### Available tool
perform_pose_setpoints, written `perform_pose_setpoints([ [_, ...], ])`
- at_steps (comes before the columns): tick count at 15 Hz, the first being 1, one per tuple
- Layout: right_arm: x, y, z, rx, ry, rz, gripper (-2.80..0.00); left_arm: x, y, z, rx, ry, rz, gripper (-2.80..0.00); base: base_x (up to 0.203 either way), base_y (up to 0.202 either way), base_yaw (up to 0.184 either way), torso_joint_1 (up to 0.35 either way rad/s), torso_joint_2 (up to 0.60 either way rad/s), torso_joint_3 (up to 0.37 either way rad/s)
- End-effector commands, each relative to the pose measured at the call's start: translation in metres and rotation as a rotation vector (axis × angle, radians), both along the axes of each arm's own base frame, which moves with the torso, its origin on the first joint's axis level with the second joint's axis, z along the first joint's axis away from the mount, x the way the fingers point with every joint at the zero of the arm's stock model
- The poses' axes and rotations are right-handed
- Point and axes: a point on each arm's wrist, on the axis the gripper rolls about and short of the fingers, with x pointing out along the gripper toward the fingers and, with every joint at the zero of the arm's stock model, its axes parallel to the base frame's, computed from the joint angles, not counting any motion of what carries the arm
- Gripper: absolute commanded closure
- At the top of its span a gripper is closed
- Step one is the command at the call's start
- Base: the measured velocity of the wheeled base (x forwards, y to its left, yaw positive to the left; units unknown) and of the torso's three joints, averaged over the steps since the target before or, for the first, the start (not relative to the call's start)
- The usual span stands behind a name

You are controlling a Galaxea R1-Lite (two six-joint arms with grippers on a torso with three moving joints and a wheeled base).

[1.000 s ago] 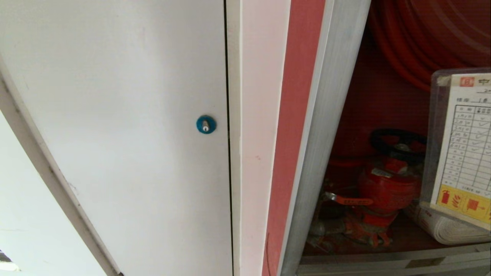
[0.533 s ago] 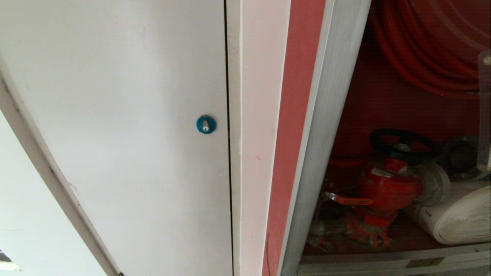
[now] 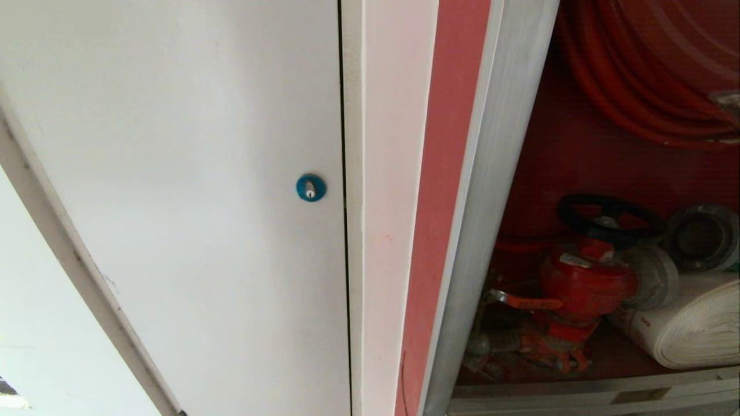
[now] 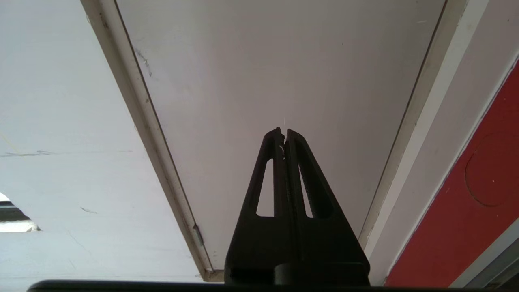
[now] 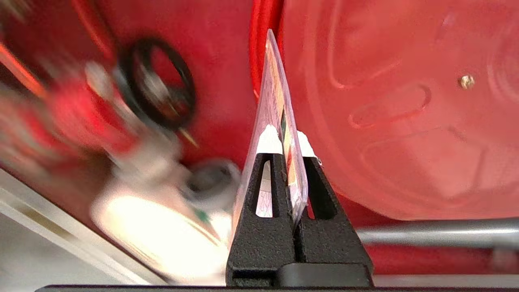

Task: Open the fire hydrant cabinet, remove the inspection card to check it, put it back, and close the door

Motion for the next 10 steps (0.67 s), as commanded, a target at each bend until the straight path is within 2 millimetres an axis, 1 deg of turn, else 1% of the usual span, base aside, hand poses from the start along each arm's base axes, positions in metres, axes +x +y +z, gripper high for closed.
perform_pose_setpoints([
  [1,0.028,0.026,-0.010,-0.136,0.071,-0.058,0.00,0.001,0.000,-0.002,0.001,0.009,0.000,0.00,0.000,0.000,0.000,0.000,0.00,0.000],
  [3,0.046,0.040,-0.018,-0.188,0.116,-0.078,0.00,0.001,0.000,-0.002,0.001,0.009,0.002,0.00,0.000,0.000,0.000,0.000,0.00,0.000],
  [6,0.085,0.068,-0.032,-0.235,0.170,-0.124,0.00,0.001,0.000,-0.002,0.000,0.007,0.000,0.00,0.000,0.000,0.000,0.000,0.00,0.000],
  [8,0.099,0.079,-0.039,-0.247,0.190,-0.116,0.00,0.001,0.000,-0.002,0.001,0.009,0.000,0.00,0.000,0.000,0.000,0.000,0.00,0.000],
  [10,0.106,0.086,-0.046,-0.266,0.212,-0.105,0.00,0.001,0.000,-0.002,0.001,0.009,0.000,0.00,0.000,0.000,0.000,0.000,0.00,0.000],
])
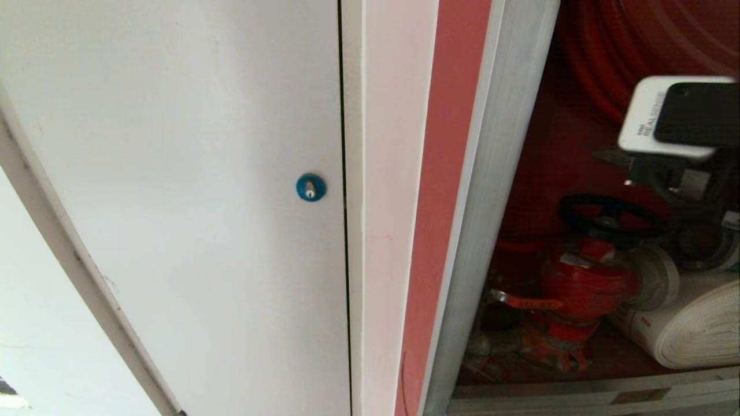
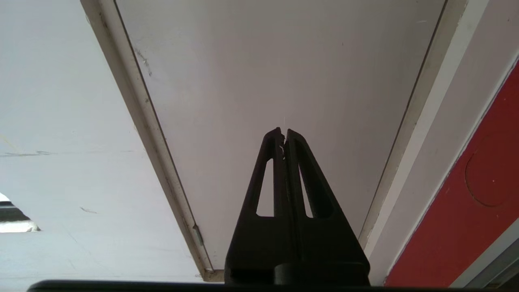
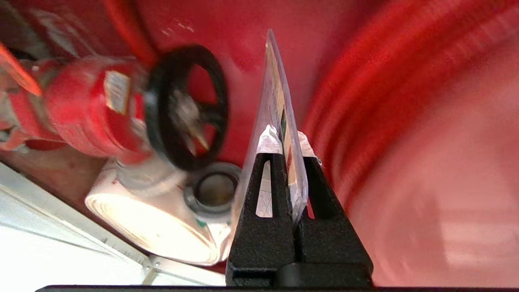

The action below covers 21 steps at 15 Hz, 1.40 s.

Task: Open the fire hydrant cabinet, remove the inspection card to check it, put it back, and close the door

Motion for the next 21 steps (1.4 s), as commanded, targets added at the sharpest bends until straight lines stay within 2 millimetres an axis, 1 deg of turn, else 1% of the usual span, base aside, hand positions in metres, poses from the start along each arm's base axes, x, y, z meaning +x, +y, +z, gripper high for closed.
perform_pose_setpoints([
  [1,0.016,0.015,-0.013,-0.043,0.051,0.009,0.00,0.001,0.000,-0.002,0.000,0.009,0.000,0.00,0.000,0.000,0.000,0.000,0.00,0.000],
  [4,0.025,0.023,-0.019,-0.031,0.044,0.042,0.00,0.001,0.000,-0.002,0.000,0.009,0.000,0.00,0.000,0.000,0.000,0.000,0.00,0.000],
  [7,0.033,0.025,-0.024,-0.040,0.078,0.078,0.00,0.001,0.000,-0.002,-0.001,0.009,0.000,0.00,0.000,0.000,0.000,0.000,0.00,0.000],
  [10,0.041,0.019,-0.024,-0.085,0.096,0.092,0.00,0.001,0.000,-0.002,0.000,0.009,0.000,0.00,0.000,0.000,0.000,0.000,0.00,0.000],
  [11,0.046,0.021,-0.025,-0.081,0.091,0.094,0.00,0.001,0.000,-0.002,0.000,0.009,0.000,0.00,0.000,0.000,0.000,0.000,0.00,0.000],
  [14,0.050,0.019,-0.026,-0.087,0.098,0.108,0.00,0.001,0.000,-0.002,-0.001,0.009,0.000,0.00,0.000,0.000,0.000,0.000,0.00,0.000],
  [17,0.059,0.026,-0.025,-0.039,0.068,0.165,0.00,0.001,0.000,-0.002,-0.001,0.009,0.001,0.00,0.000,0.000,0.000,0.000,0.00,0.000],
  [21,0.066,0.032,-0.031,-0.044,0.082,0.174,0.00,0.001,0.000,-0.002,-0.001,0.009,0.000,0.00,0.000,0.000,0.000,0.000,0.00,0.000],
])
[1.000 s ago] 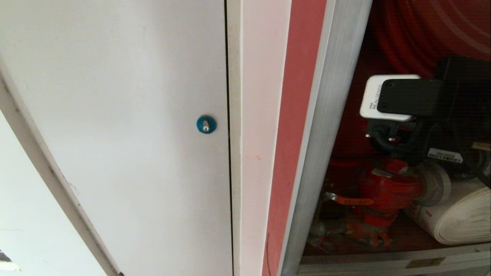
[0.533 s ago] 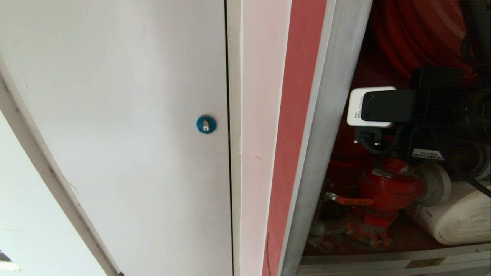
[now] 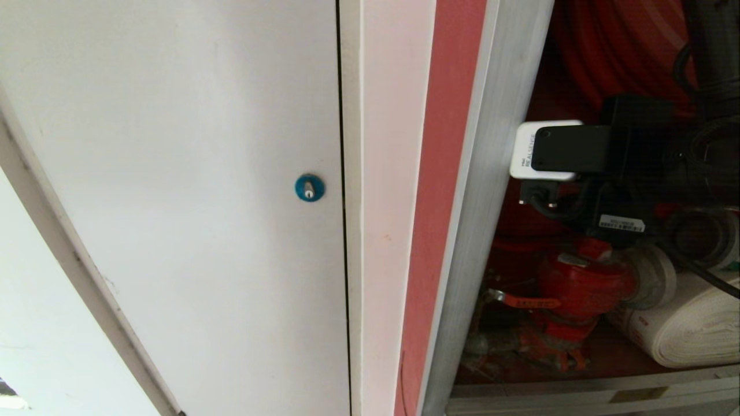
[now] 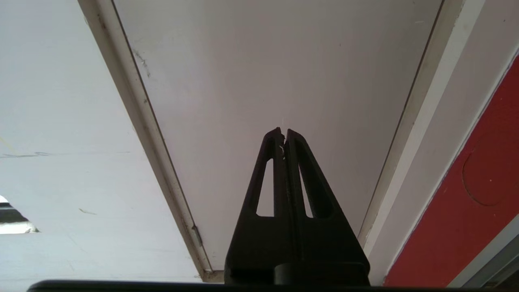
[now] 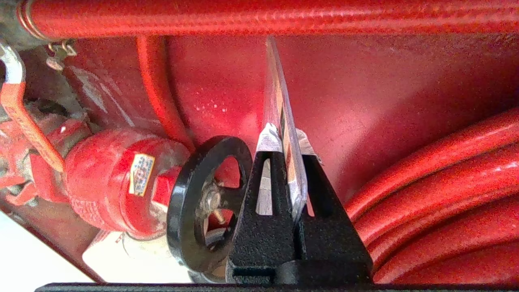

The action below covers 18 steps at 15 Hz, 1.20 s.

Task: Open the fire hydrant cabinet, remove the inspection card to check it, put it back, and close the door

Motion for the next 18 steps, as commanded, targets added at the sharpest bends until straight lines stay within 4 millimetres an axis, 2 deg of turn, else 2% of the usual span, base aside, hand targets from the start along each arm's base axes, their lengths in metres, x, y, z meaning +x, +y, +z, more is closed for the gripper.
perform_pose_setpoints([
  [1,0.006,0.005,-0.005,-0.014,0.012,0.005,0.00,0.001,0.000,-0.002,0.001,0.007,0.001,0.00,0.000,0.000,0.000,0.000,0.00,0.000],
  [12,-0.001,0.004,-0.017,-0.031,0.056,0.040,0.00,0.001,0.000,-0.002,0.001,0.008,0.001,0.00,0.000,0.000,0.000,0.000,0.00,0.000],
  [18,-0.010,-0.004,-0.020,-0.037,0.062,0.035,0.00,0.001,0.000,-0.002,0.000,0.008,0.001,0.00,0.000,0.000,0.000,0.000,0.00,0.000],
])
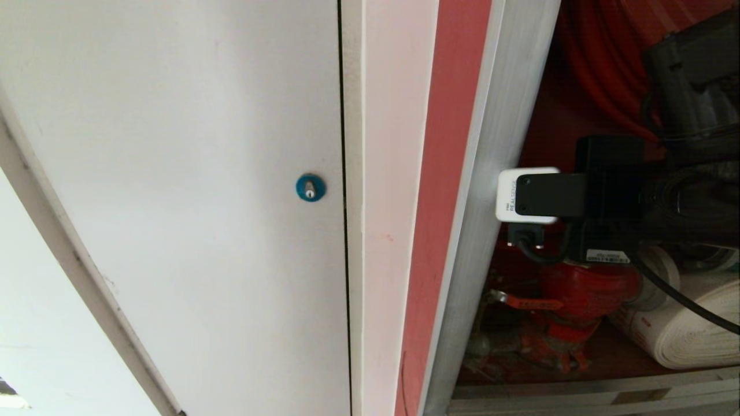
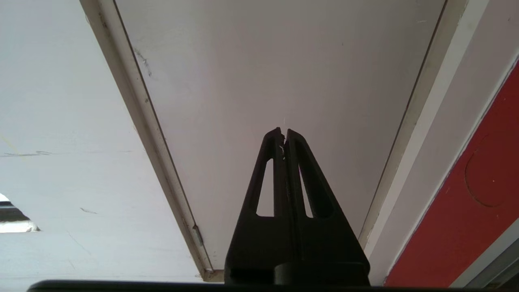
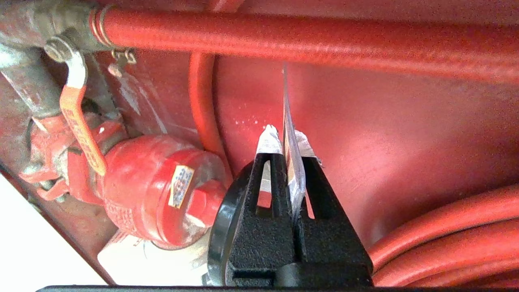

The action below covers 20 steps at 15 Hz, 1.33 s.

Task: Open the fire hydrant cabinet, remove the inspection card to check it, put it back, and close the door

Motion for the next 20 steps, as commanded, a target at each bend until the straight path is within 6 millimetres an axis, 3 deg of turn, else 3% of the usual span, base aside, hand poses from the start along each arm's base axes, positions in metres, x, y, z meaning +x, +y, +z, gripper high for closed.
perform_pose_setpoints([
  [1,-0.006,-0.004,0.002,-0.004,-0.006,0.001,0.00,0.001,0.000,-0.002,0.001,0.009,0.000,0.00,0.000,0.000,0.000,0.000,0.00,0.000],
  [6,-0.006,-0.005,0.001,-0.006,-0.003,0.000,0.00,0.001,0.000,-0.002,-0.001,0.009,0.000,0.00,0.000,0.000,0.000,0.000,0.00,0.000],
  [7,-0.006,-0.005,0.001,-0.007,-0.003,0.002,-2.80,0.001,0.000,-0.002,0.001,0.009,0.001,0.00,0.000,0.000,0.000,0.000,0.00,0.000],
  [20,-0.031,-0.022,-0.003,-0.011,0.003,0.038,-2.80,0.001,0.000,-0.002,0.000,0.007,0.001,0.00,0.000,0.000,0.000,0.000,0.00,0.000],
])
